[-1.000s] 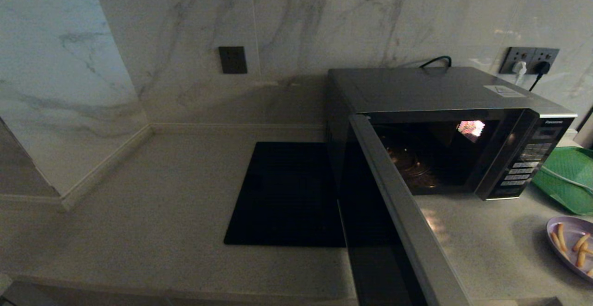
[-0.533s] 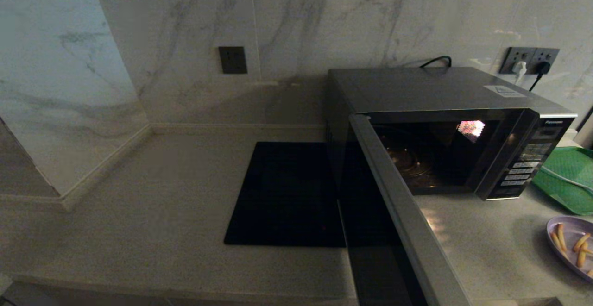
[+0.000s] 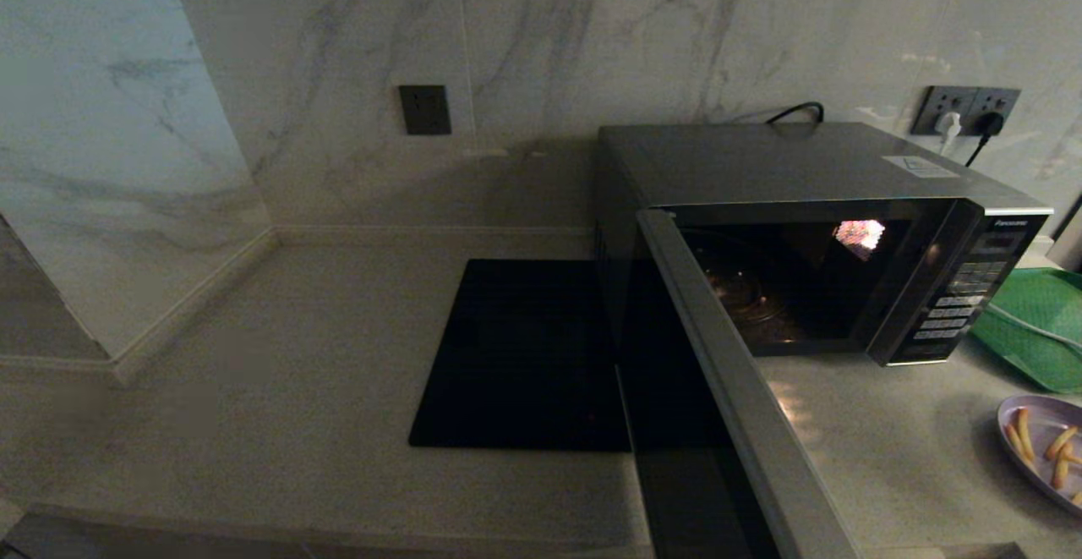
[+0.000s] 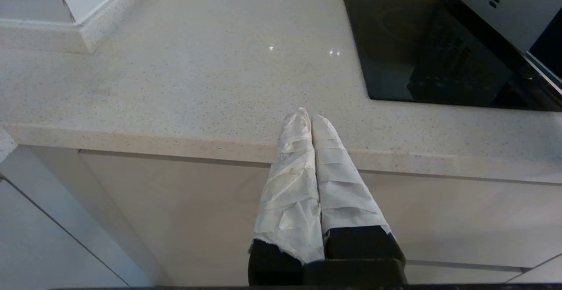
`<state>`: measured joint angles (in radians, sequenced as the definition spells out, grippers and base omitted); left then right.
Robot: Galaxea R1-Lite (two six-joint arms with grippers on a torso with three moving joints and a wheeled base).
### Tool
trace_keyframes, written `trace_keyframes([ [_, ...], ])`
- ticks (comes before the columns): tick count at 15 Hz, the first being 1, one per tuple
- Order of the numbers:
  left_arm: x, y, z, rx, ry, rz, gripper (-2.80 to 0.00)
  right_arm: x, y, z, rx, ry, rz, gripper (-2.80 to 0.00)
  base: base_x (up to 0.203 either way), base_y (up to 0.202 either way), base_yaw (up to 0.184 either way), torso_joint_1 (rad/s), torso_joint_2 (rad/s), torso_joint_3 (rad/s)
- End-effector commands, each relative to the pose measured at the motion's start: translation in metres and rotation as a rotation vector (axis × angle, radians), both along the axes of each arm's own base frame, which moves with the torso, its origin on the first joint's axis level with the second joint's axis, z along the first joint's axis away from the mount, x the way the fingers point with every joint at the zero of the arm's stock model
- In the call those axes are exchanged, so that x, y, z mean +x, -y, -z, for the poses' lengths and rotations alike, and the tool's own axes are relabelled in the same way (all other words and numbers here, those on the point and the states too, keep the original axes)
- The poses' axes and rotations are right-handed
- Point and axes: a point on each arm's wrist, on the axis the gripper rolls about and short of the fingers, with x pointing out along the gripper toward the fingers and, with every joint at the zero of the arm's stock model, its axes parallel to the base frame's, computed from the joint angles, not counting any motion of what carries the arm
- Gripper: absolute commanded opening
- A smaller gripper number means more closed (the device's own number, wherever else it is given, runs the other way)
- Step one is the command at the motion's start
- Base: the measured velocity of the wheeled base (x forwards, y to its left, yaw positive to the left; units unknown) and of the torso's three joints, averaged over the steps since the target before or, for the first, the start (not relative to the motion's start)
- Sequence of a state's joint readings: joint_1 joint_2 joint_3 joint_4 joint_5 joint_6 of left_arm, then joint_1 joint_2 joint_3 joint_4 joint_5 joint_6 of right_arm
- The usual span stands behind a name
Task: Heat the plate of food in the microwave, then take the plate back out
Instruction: Put the plate in the microwave oven
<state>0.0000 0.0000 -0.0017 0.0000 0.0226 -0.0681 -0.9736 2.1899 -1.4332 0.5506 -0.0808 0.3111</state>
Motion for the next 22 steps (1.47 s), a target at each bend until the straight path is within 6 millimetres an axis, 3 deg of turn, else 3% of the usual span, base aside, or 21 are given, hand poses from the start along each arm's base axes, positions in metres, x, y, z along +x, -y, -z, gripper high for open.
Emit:
trace_keyframes([
  [1, 0.0, 0.0, 0.0, -0.001, 0.0, 0.0, -2.8, 0.0, 0.0, 0.002, 0.005, -0.003, 0.001, 0.0, 0.0, 0.0, 0.0, 0.0, 0.0, 0.0],
  [22, 0.0, 0.0, 0.0, -0.001, 0.0, 0.0, -2.8, 0.004, 0.005, 0.019, 0.015, -0.01, 0.001, 0.0, 0.0, 0.0, 0.0, 0.0, 0.0, 0.0],
])
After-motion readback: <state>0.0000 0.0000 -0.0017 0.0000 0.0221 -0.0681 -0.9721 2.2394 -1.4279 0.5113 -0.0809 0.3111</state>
